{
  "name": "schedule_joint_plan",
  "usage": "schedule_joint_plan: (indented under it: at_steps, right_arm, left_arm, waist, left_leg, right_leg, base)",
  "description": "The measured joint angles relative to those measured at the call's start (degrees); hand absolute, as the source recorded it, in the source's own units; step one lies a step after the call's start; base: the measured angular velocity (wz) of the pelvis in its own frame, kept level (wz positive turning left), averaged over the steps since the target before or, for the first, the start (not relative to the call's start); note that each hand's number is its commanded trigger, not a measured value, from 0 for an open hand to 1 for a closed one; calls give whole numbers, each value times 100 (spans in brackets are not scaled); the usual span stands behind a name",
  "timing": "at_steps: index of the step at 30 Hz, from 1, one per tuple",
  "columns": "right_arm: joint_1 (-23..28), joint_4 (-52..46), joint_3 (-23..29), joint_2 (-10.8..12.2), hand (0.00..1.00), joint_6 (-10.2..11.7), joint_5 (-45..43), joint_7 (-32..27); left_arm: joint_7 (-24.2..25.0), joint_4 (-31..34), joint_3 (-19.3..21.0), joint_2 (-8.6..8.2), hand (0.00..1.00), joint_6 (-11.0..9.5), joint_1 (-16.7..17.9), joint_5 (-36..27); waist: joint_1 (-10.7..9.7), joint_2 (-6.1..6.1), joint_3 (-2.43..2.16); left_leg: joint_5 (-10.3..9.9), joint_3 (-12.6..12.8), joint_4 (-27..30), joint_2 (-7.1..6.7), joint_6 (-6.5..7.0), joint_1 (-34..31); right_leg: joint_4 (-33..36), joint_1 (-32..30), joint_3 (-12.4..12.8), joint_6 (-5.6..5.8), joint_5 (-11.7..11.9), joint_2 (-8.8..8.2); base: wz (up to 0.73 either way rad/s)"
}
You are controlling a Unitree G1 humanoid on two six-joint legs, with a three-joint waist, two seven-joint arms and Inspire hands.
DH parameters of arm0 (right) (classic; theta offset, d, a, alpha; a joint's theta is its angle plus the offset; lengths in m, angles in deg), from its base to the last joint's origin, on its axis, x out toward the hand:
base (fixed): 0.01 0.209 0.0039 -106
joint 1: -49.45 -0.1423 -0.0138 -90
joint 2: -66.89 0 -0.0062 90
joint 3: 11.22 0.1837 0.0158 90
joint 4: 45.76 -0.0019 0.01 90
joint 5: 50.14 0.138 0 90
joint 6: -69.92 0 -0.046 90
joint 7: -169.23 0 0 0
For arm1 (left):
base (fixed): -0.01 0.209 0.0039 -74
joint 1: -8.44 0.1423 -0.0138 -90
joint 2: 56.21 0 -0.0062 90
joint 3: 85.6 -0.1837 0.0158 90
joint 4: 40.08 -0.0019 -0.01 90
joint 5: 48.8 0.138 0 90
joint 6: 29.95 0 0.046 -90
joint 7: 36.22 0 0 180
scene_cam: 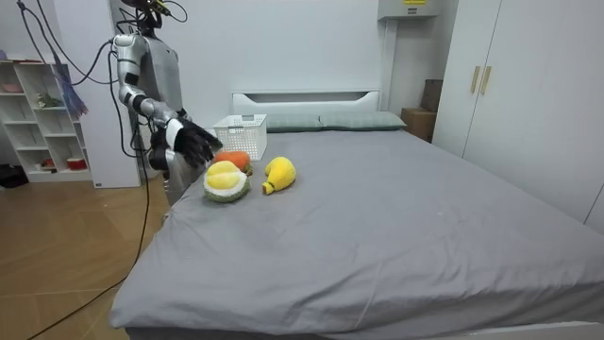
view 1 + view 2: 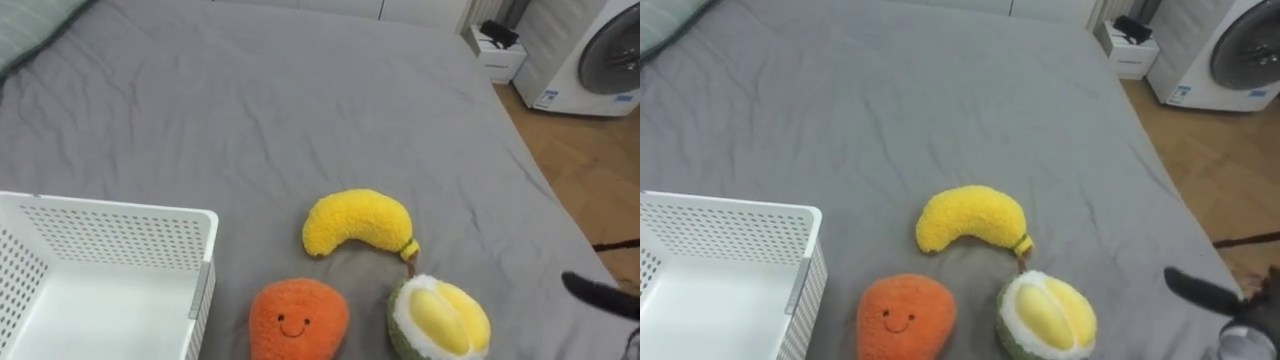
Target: Collect toys from the bed
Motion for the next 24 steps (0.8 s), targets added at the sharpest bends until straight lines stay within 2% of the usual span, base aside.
schedule_joint_plan:
  at_steps: [1, 4, 8, 15, 18, 19, 21, 24]
  right_arm:
    - [0, -249, -64, 0, 0, 43, 0, 0]
    - [1, -641, -214, 0, 0, 158, 2, -27]
    - [1, -915, -475, -2, 0, 165, -114, 115]
    - [1, -902, -1038, -5, 0, 237, -314, 1059]
    - [-34, -454, -1373, -17, 0, 235, -648, 1458]
    - [-56, -286, -1436, -16, 0, 230, -679, 1570]
    - [-66, 191, -1645, -16, 0, 55, -884, 2006]
    - [-68, 378, -1763, -16, 0, -103, -1149, 2458]
  left_arm:
    - [0, 17, -6, -3, 0, -23, 25, 2]
    - [-4, 122, -117, -27, 0, -103, 128, 4]
    - [-22, 122, -117, -63, 0, -179, 166, 29]
    - [-36, 115, -339, -60, 0, -190, 242, 61]
    - [1, 132, -344, -53, 0, -183, 223, 65]
    - [14, 132, -345, -53, 0, -179, 207, 65]
    - [46, 131, -375, -62, 0, -174, 148, 65]
    - [69, 135, -396, -57, 0, -104, 81, 62]
  waist:
    - [5, 16, -19]
    - [6, 103, -35]
    - [28, 129, -44]
    - [121, 173, -47]
    - [178, 133, -52]
    - [181, 114, -52]
    - [288, 60, -54]
    - [329, 22, -55]
  left_leg:
    - [0, -1, 0, 3, 0, 0]
    - [1, -2, 1, 3, 0, 5]
    - [6, 21, -6, 21, -9, 0]
    - [13, 66, 6, 63, -30, 6]
    - [19, 53, 6, 73, -40, 4]
    - [21, 48, 6, 73, -43, 2]
    - [22, 33, 5, 74, -45, -7]
    - [22, 12, 5, 69, -44, -27]
  right_leg:
    - [2, 2, 0, 0, 0, 0]
    - [8, 15, 3, 0, 0, -2]
    - [20, 21, 18, 0, 0, 9]
    - [15, 34, 12, -33, 23, 35]
    - [17, 40, -73, -33, 23, 34]
    - [17, 39, -80, -33, 23, 34]
    - [14, 37, -98, -33, 23, 34]
    - [10, 27, -130, -33, 23, 30]
  base:
    - [0]
    - [0]
    - [-3]
    - [0]
    - [2]
    - [5]
    - [4]
    - [1]
